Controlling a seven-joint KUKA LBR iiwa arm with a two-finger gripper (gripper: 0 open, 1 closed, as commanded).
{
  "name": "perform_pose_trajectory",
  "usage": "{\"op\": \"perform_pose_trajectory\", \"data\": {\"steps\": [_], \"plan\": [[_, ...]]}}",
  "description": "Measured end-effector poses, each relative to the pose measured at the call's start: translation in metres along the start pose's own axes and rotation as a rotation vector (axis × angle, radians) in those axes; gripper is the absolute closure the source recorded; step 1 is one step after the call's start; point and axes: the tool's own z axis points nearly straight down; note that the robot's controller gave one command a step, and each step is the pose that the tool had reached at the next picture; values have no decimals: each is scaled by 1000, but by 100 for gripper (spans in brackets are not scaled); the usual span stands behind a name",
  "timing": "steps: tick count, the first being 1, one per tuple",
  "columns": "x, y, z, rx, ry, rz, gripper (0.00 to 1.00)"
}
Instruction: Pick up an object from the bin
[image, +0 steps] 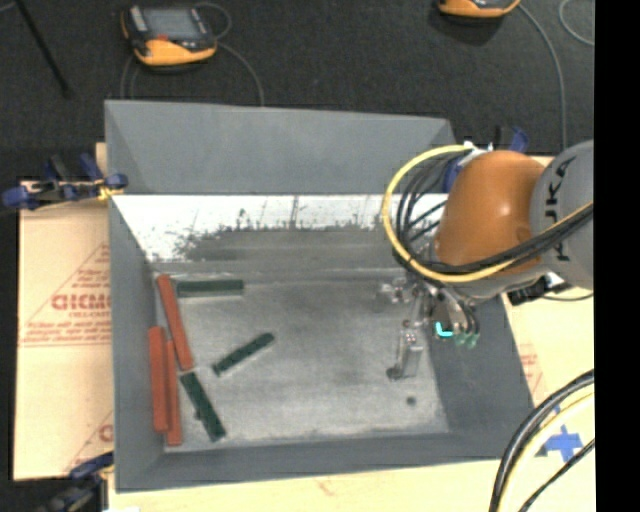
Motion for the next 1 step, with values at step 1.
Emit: {"op": "perform_pose_trajectory", "data": {"steps": [1], "plan": [[-2,0,-4,1,-8,-1,0]]}}
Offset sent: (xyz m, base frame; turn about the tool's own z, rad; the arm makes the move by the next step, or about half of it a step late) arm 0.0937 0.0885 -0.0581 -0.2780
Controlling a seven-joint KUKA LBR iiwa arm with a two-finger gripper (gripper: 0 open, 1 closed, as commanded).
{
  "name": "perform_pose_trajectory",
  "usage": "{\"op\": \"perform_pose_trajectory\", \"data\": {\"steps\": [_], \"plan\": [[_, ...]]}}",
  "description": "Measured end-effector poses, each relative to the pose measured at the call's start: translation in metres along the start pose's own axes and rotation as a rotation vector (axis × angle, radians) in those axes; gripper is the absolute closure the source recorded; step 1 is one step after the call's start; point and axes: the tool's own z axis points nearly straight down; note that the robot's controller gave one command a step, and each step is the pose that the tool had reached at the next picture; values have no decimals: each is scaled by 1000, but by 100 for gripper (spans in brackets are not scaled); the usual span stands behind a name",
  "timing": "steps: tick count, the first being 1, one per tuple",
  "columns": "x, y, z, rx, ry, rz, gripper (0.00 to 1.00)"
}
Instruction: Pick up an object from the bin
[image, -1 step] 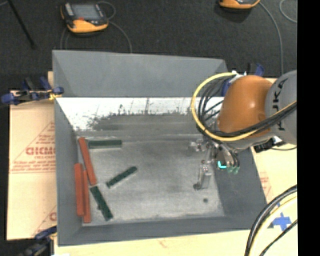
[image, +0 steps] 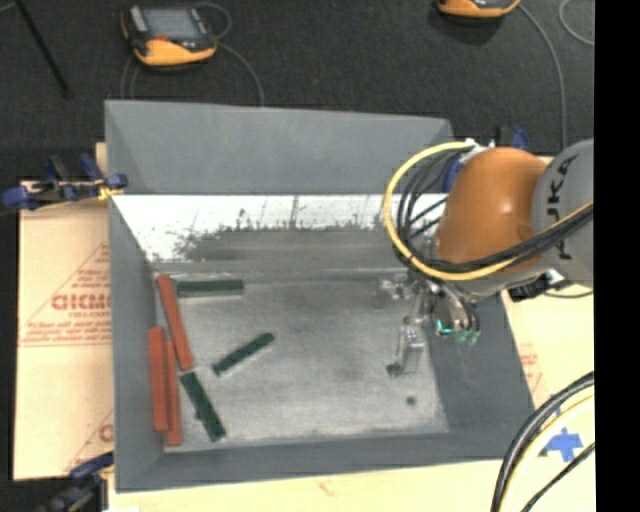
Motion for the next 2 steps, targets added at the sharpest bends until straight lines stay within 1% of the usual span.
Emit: {"op": "perform_pose_trajectory", "data": {"steps": [1,2], "plan": [[-22,16,12,2,-2,-58,0],[-49,57,69,-2,-7,-122,0]]}}
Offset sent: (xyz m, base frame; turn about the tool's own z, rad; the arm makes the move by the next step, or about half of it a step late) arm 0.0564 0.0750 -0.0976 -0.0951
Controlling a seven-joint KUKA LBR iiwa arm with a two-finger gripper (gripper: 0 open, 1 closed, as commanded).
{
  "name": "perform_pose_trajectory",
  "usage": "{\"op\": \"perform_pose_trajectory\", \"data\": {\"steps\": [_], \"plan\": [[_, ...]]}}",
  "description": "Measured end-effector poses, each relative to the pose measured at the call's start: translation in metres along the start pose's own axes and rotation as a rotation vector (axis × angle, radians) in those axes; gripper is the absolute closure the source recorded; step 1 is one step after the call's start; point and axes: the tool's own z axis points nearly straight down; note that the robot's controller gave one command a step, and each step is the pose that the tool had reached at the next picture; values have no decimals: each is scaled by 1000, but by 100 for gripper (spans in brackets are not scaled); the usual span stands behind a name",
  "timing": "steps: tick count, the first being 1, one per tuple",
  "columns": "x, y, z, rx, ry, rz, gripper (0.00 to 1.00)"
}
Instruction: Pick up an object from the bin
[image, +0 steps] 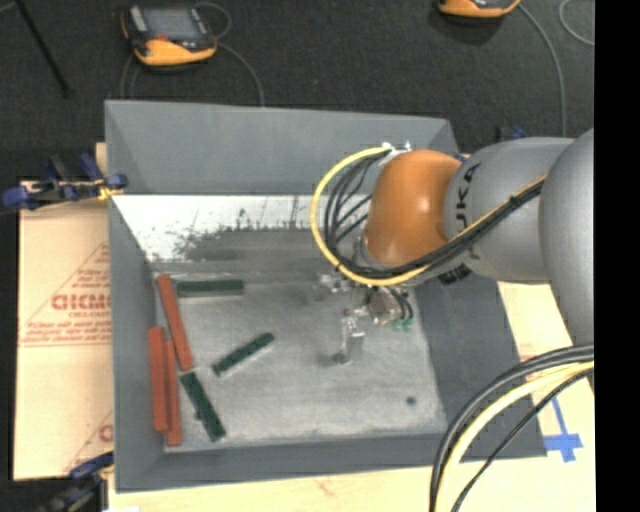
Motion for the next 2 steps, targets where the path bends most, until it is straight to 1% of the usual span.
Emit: {"op": "perform_pose_trajectory", "data": {"steps": [1,2], "plan": [[-13,32,12,-1,16,-59,0],[-1,66,18,-2,7,-115,100]]}}
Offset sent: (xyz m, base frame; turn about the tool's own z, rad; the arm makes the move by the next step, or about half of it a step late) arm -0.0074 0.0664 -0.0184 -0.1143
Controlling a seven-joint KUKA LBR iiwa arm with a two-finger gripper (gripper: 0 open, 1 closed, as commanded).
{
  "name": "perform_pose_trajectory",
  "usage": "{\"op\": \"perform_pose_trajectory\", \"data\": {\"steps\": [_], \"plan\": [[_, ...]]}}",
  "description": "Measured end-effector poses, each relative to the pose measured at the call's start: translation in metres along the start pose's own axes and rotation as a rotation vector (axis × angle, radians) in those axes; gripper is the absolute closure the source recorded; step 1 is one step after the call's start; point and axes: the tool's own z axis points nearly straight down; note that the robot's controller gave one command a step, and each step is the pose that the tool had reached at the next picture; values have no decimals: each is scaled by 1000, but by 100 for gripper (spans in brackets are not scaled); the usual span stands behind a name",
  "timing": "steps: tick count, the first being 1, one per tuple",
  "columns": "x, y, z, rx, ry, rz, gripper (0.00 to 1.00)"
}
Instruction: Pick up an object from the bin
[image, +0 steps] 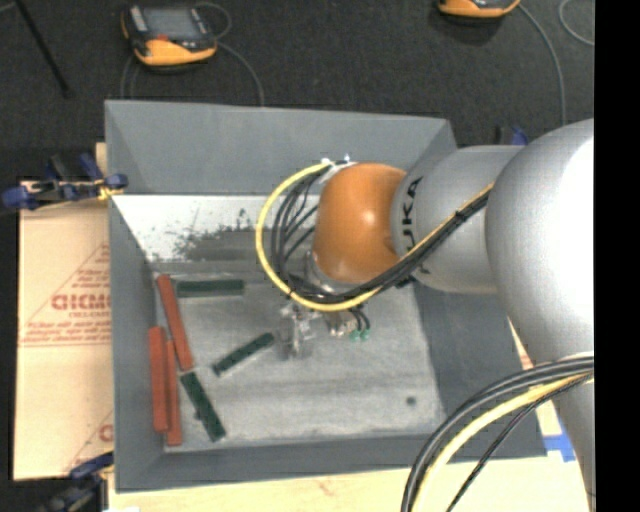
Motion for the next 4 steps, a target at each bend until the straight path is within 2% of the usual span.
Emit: {"op": "perform_pose_trajectory", "data": {"steps": [1,2,3,4], "plan": [[0,0,0,0,0,0,100],[-53,22,11,0,-1,-254,0],[-53,22,11,-1,-1,-253,0],[5,28,11,-1,-1,-305,0]]}}
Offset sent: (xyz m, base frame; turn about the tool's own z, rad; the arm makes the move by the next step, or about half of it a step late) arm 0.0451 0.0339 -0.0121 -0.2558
